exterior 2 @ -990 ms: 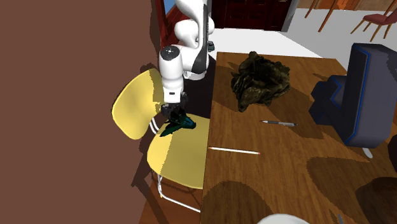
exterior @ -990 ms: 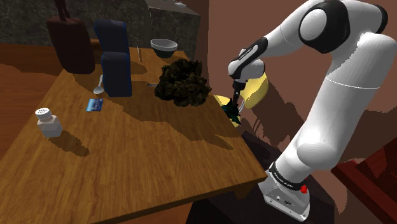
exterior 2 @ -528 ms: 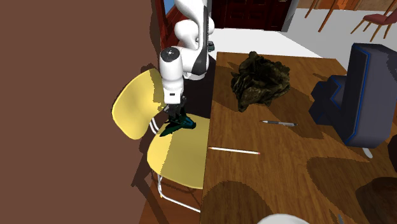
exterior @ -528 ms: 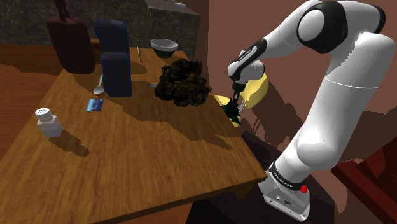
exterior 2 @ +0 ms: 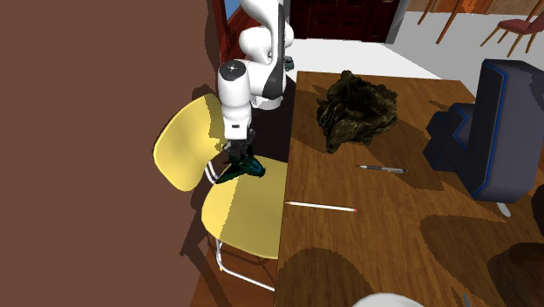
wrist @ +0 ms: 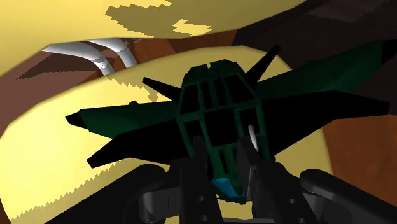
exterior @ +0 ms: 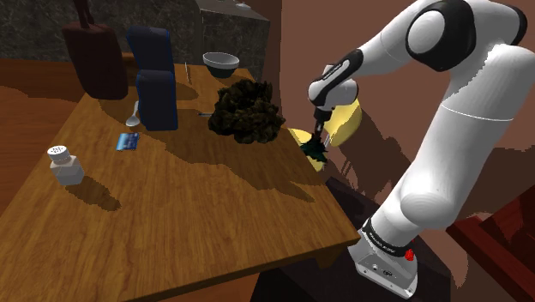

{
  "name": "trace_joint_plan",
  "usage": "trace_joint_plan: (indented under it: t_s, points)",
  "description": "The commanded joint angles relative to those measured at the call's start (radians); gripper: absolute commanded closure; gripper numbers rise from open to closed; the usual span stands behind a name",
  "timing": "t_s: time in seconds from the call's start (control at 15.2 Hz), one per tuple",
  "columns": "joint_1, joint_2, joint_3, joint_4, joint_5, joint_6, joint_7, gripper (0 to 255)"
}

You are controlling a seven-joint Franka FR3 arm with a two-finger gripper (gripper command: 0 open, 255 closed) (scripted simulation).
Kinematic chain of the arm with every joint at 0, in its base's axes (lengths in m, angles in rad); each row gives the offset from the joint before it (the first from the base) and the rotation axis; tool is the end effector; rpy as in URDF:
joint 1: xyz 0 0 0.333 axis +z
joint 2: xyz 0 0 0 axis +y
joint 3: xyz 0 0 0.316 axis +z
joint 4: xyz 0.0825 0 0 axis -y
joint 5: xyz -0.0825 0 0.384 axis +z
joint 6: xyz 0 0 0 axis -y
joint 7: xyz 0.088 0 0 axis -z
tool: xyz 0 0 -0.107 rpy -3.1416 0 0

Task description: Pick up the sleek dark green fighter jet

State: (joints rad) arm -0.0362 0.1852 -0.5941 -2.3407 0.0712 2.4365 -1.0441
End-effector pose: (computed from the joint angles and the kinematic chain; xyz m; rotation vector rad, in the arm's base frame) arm 0.4094 -0.3023 0.2643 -3.0860 -0.5668 0.1264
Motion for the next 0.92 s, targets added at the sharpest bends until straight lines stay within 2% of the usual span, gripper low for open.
trace_joint_plan:
  t_s: [0.0, 0.73, 0.86]
  points:
    - [0.005, -0.022, -0.007, 0.004, -0.019, -0.022, 0.012, 255]
    - [0.023, -0.151, -0.027, 0.042, -0.121, -0.167, 0.079, 255]
    - [0.023, -0.153, -0.027, 0.043, -0.122, -0.169, 0.080, 255]
